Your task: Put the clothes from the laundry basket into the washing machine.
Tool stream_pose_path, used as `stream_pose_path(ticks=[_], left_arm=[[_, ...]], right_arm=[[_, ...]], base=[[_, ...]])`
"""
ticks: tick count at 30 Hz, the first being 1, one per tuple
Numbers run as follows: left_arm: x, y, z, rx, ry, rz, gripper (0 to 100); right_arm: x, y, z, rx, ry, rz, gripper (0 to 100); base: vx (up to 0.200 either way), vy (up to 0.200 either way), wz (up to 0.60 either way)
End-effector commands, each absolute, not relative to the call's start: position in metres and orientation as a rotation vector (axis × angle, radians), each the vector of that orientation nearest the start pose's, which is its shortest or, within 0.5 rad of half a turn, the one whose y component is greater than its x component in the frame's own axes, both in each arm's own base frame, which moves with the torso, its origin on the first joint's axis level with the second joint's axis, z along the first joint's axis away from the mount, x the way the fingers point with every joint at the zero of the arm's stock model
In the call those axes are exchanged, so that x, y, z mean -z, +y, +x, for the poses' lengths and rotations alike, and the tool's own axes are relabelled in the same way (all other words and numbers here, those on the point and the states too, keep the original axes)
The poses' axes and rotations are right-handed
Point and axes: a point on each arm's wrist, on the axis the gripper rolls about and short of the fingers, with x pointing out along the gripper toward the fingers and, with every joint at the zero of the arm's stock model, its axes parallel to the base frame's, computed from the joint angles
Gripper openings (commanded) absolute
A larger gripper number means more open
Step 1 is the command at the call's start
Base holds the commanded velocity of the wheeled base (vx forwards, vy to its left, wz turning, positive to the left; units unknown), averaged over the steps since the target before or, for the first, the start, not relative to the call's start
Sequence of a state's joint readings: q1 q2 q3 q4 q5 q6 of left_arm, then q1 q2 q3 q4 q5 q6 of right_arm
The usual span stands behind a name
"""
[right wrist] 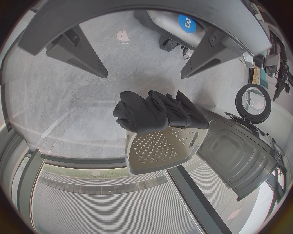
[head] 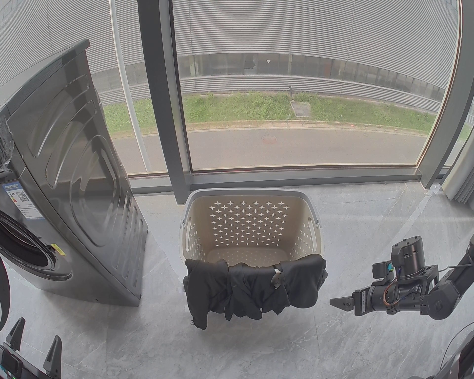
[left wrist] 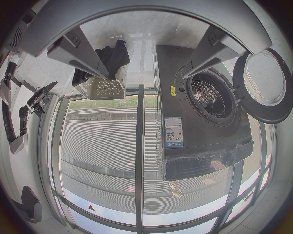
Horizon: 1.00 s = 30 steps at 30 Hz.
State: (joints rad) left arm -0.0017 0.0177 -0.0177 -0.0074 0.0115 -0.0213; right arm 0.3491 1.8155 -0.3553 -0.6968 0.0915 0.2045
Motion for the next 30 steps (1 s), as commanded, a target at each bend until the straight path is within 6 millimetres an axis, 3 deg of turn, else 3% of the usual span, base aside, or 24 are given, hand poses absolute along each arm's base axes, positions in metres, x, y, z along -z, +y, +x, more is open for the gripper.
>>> stream_pose_path(ticks=[1, 17, 22, 30], left_arm=[[-0.077, 0.000, -0.023, -0.011, -0.006, -0.022, 100], [-0.077, 0.000, -0.023, -0.011, -0.006, -0.023, 100], [-0.077, 0.000, -0.023, -0.012, -0.006, -0.023, 100], [-0.077, 0.000, -0.023, -0.012, -0.006, -0.023, 100]], right_arm=[[-0.049, 0.088, 0.228, -0.346, 0.824, 0.086, 100], [-0.007, 0.114, 0.259, -0.369, 0.799, 0.073, 100], [-0.006, 0.116, 0.256, -0.377, 0.807, 0.066, 100], [-0.005, 0.114, 0.256, -0.364, 0.809, 0.068, 100]], base=[[0.000, 0.000, 0.00], [0.000, 0.000, 0.00], [0.120, 0.000, 0.00], [0.000, 0.000, 0.00]])
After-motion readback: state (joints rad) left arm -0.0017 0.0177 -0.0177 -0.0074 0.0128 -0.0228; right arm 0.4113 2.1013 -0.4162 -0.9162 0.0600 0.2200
